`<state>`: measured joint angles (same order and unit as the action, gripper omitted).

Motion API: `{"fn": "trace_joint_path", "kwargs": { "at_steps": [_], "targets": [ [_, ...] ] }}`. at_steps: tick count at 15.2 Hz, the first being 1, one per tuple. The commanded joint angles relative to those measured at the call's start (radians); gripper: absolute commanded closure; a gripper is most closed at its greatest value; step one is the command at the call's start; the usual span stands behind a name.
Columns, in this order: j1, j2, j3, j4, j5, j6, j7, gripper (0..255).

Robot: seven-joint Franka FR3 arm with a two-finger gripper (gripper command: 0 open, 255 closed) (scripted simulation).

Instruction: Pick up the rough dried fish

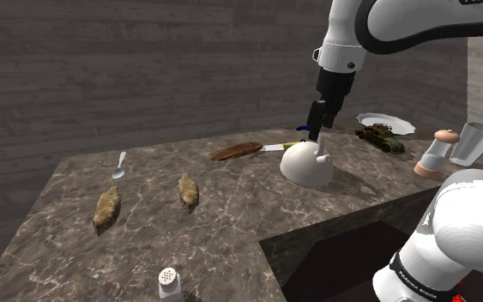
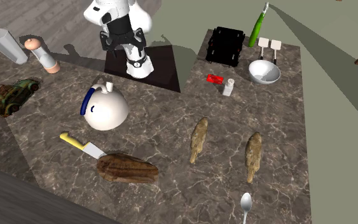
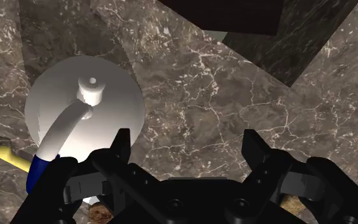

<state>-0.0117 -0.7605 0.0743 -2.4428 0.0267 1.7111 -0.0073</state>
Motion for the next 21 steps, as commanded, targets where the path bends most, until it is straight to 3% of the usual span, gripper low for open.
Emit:
{"fn": "trace_joint_path", "kwargs": {
  "at_steps": [1, 11, 21],
  "targets": [
    [0.0, 0.0, 0.0, 0.0, 0.0, 0.0, 0.0, 0],
    [0.022, 0.333, 0.126, 0.102, 0.09, 0.21, 0.194, 0],
    [0.038, 0.715, 0.216, 0.333, 0.085, 0.351, 0.386, 0]
  ]
}}
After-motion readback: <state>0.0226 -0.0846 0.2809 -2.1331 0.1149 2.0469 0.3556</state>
